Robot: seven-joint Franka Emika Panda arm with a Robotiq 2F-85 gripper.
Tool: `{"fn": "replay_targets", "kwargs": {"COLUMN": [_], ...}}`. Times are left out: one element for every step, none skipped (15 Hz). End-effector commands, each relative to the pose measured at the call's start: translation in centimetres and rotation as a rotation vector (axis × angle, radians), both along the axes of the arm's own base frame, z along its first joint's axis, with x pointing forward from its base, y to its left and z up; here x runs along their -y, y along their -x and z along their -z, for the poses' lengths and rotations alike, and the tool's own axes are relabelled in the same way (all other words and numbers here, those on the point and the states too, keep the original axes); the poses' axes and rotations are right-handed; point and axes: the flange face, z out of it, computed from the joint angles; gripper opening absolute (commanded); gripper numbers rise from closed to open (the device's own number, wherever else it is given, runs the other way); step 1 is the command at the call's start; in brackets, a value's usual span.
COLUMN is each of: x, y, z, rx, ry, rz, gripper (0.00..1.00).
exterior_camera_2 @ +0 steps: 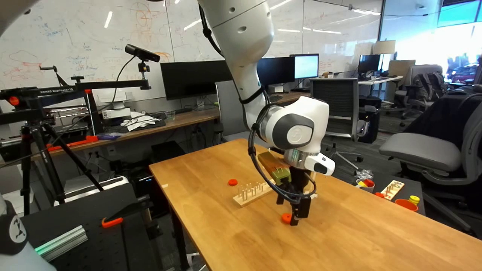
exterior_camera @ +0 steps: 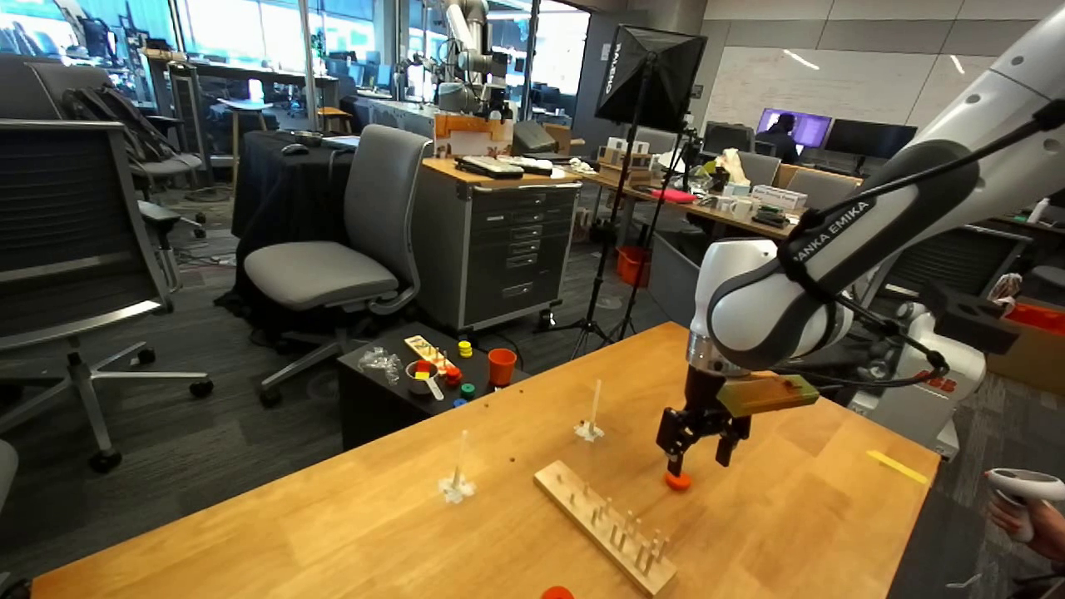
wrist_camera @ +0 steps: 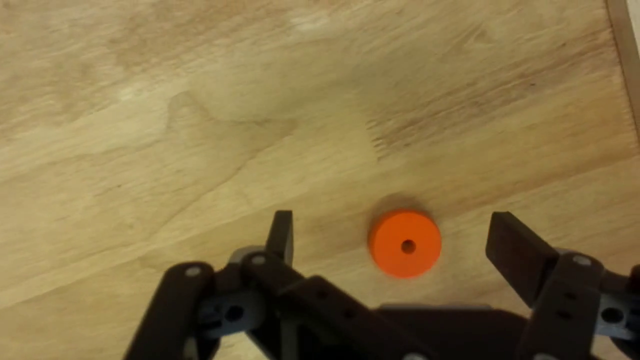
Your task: Pick up the orange ring on the right and put it on the wooden stand
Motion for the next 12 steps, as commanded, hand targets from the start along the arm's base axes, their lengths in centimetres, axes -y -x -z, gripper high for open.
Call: {"fn": "replay_targets", "kwargs": {"x": [-0.6,-0.6,-0.5,-0.5,-0.6,-0.6,-0.7,-0.8,-0.9,-1.0,-1.1,-1.1], "y": [-0.9,-1.0,-1.1,-1.1,-1.2,-1.3,-1.5,-1.6,-1.7,-1.8,-2.0,-2.1], "z": [0.9,1.1,1.2,1.4,1.6,1.7,1.8,1.9,2.1,2.2,2.3,2.5], "rx": [-0.02,-0.021,-0.022,-0.023,-0.022,-0.02,-0.016,-0.013,-0.011,-0.01,-0.009,-0.008], "ry": [-0.023,-0.02,-0.017,-0.014,-0.011,-0.01,-0.011,-0.01,-0.008,-0.006,-0.004,-0.003], "rz": [0.029,0.03,0.031,0.03,0.027,0.027,0.027,0.026,0.023,0.021,0.017,0.016], "gripper": [1.0,1.0,1.0,1.0,1.0,1.0,1.0,1.0,1.0,1.0,1.0,1.0]}}
